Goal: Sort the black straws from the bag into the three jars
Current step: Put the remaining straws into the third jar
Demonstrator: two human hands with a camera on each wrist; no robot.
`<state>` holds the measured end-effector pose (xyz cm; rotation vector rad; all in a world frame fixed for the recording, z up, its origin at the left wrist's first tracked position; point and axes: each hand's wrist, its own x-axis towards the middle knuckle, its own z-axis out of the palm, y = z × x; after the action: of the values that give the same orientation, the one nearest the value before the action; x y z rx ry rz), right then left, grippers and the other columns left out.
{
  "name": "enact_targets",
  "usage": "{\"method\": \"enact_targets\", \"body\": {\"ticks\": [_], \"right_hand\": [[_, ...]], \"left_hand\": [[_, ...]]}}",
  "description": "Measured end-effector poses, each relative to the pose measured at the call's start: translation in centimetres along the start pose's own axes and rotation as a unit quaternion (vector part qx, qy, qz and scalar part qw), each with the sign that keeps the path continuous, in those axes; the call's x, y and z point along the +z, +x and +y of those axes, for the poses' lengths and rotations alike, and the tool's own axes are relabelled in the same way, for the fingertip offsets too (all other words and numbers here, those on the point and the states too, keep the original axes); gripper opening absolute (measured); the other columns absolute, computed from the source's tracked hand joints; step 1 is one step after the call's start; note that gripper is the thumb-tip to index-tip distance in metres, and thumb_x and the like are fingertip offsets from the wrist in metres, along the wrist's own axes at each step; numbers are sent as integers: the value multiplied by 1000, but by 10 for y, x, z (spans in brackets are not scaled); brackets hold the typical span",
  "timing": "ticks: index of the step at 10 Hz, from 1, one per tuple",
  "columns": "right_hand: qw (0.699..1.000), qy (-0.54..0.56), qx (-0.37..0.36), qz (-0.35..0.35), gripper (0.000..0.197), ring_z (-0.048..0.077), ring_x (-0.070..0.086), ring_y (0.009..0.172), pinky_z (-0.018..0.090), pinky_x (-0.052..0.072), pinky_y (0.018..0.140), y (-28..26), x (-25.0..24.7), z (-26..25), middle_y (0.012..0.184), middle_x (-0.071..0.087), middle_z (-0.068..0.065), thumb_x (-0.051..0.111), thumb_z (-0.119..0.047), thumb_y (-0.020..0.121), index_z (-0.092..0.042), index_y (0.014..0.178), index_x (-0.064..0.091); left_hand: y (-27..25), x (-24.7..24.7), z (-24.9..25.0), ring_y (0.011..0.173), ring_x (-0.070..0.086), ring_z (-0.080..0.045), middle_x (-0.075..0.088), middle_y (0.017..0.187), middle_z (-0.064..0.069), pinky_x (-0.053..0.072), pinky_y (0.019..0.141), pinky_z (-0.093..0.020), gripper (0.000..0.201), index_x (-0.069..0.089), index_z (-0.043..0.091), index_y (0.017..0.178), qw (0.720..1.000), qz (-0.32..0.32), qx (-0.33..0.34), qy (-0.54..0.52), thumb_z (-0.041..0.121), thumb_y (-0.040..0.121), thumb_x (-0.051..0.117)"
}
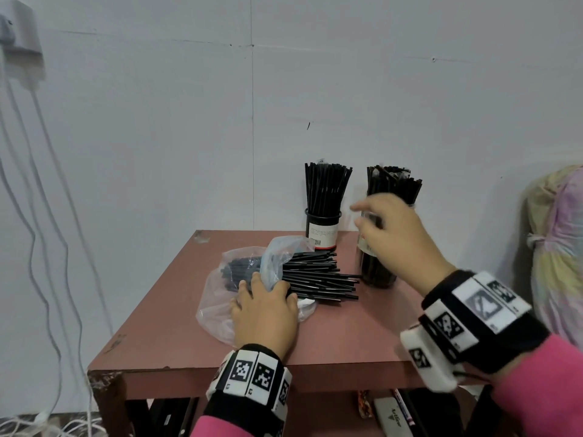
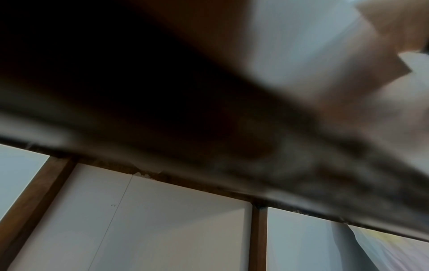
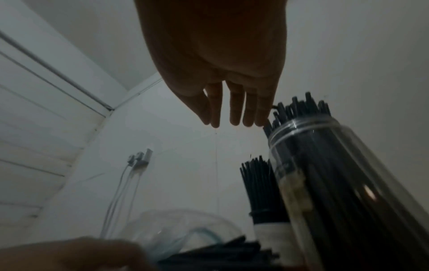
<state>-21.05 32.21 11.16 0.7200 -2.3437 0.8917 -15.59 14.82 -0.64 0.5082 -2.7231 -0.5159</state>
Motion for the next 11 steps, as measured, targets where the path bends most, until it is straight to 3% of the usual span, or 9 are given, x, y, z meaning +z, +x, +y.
{"method": "enact_targets", "body": {"ticks": [1, 2, 3, 4, 5, 6, 7, 9, 11], "right_hand": [[990, 34, 101, -91, 22, 2, 57, 95, 15, 41, 76, -23, 16, 2, 115, 63, -7, 56, -23, 93, -30, 112, 63], [960, -53, 132, -240, 45, 15, 54, 115, 21, 41, 90, -38, 28, -1, 133, 53, 2, 59, -25, 92, -19, 136, 48], [958, -62, 152, -236, 54, 23, 50, 120, 29, 41, 98, -46, 40, 1, 134, 45, 7, 59, -25, 91, -16, 141, 41], [994, 22, 105, -31, 37, 18, 51, 117, 30, 40, 100, -34, 34, 4, 123, 50, -2, 59, -21, 92, -19, 128, 54], [990, -2, 36, 140, 33, 22, 45, 122, 31, 34, 101, -1, 6, 6, 123, 53, -1, 55, -17, 94, -17, 126, 58], [989, -92, 30, 116, 41, 26, 38, 127, 39, 33, 103, 38, -19, 10, 135, 52, 4, 53, -24, 96, -19, 137, 50], [986, -137, 39, 84, 29, 29, 52, 111, 39, 43, 89, 68, -28, 19, 119, 63, 9, 56, -29, 94, -18, 119, 63], [977, 83, 92, 173, 31, 27, 63, 80, 38, 54, 78, 84, -43, 25, 86, 58, 5, 68, -20, 87, -17, 113, 51], [986, -33, 70, 151, 16, 25, 64, 91, 39, 48, 89, 78, -37, 35, 93, 71, 4, 64, -35, 88, -20, 93, 69]], "left_hand": [[-1, 0, 0, 145, 12, -35, 20, 156, -8, 18, 115, -50, 35, 48, 35, 129, 1000, 1, 1, -3, 46, 99, 32], [-1, 0, 0, 145, 12, -35, 19, 156, -8, 17, 115, -50, 36, 47, 35, 130, 1000, 0, 0, -4, 46, 99, 33], [-1, 0, 0, 145, 12, -35, 20, 156, -8, 18, 115, -50, 36, 47, 36, 130, 1000, 1, 0, -5, 46, 99, 33], [0, 0, 0, 145, 12, -34, 21, 155, -7, 19, 114, -50, 35, 47, 36, 130, 1000, 3, 2, -5, 46, 99, 33], [0, 0, 0, 145, 13, -34, 22, 155, -7, 19, 114, -50, 36, 47, 36, 130, 1000, 3, 2, -2, 46, 99, 32], [0, 0, 0, 145, 13, -34, 22, 155, -7, 19, 114, -50, 36, 47, 36, 130, 1000, 4, 2, 0, 46, 99, 32], [-1, 1, -1, 145, 13, -34, 22, 155, -7, 19, 115, -50, 35, 47, 36, 130, 1000, 5, 2, -5, 46, 99, 33], [-1, 1, -1, 145, 12, -34, 21, 155, -7, 19, 115, -50, 36, 46, 36, 131, 1000, 2, 2, -7, 46, 99, 33], [0, 0, -1, 145, 11, -34, 21, 156, -7, 18, 115, -50, 35, 46, 36, 130, 1000, -1, 1, -12, 46, 99, 33]]}}
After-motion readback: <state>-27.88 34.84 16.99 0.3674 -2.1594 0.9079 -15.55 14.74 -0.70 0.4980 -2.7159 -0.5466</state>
